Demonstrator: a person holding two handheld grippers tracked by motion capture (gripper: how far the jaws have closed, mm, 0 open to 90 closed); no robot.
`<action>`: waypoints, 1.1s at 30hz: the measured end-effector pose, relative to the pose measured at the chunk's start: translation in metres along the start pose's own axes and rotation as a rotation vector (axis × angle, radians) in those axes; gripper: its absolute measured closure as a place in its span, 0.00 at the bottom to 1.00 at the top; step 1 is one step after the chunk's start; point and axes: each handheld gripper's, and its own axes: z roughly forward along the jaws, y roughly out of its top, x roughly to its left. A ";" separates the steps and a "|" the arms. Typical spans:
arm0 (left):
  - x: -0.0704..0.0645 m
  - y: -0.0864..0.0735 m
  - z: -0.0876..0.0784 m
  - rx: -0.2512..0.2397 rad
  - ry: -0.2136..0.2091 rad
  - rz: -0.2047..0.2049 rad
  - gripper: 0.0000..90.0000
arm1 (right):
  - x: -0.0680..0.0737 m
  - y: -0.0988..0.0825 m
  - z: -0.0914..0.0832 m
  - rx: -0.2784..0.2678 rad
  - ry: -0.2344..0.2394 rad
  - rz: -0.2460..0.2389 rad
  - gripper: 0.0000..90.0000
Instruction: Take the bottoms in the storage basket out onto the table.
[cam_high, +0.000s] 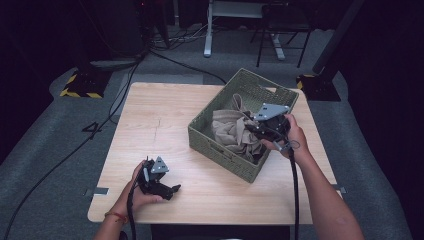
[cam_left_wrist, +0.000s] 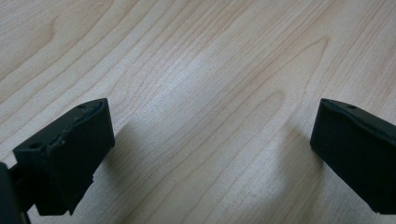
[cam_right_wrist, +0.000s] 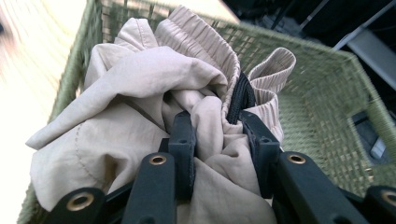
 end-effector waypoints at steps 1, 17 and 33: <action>0.000 0.000 0.000 0.000 0.000 0.000 0.00 | -0.003 0.003 -0.009 -0.032 -0.013 0.012 0.77; 0.000 0.000 0.000 -0.001 -0.001 0.000 0.00 | -0.028 0.011 -0.078 -0.184 -0.107 0.069 0.77; 0.000 0.000 0.000 -0.001 -0.001 -0.001 0.00 | -0.046 0.009 -0.135 -0.266 -0.173 0.103 0.77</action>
